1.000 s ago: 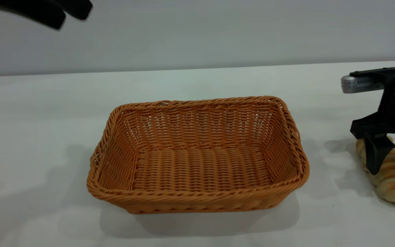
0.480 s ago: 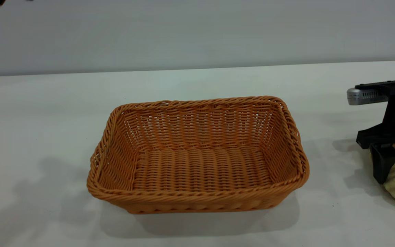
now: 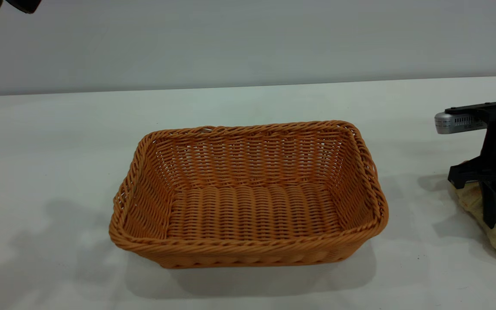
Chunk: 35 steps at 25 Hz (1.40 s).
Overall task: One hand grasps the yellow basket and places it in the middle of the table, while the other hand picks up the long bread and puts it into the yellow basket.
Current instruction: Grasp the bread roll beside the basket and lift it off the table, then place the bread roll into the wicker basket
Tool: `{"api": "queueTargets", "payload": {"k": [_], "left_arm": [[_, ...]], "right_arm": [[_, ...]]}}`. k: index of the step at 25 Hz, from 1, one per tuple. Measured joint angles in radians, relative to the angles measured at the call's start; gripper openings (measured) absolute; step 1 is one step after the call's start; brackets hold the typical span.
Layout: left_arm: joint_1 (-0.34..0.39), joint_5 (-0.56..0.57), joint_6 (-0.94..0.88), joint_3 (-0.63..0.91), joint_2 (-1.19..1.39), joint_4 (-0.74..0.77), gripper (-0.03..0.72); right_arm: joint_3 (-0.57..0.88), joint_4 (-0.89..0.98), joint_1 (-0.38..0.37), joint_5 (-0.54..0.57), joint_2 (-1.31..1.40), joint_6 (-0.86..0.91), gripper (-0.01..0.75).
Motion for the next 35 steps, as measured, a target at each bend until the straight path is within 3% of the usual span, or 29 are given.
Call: {"api": "queueTargets", "payload": {"k": [10,15,24,30,35], "left_arm": [[0.0,0.001,-0.003,0.0,0.0,0.003,0.586],[0.0,0.001,-0.004,0.0,0.0,0.009,0.586],[0.0,0.006,-0.004,0.0,0.0,0.01,0.586],[0.0,0.028,-0.015,0.0,0.0,0.01,0.586],[0.0,0.032,-0.015,0.0,0.0,0.01,0.586]], "right_arm": [[-0.086,-0.017,0.0,0.15,-0.157,0.004,0.069],[-0.087,0.066,0.017,0.192,-0.322,-0.051,0.065],[-0.087,0.182,0.272,0.18,-0.443,-0.132,0.061],[-0.087,0.203,0.429,0.091,-0.388,-0.147,0.061],[-0.087,0.247,0.51,0.003,-0.326,-0.179,0.058]]}}
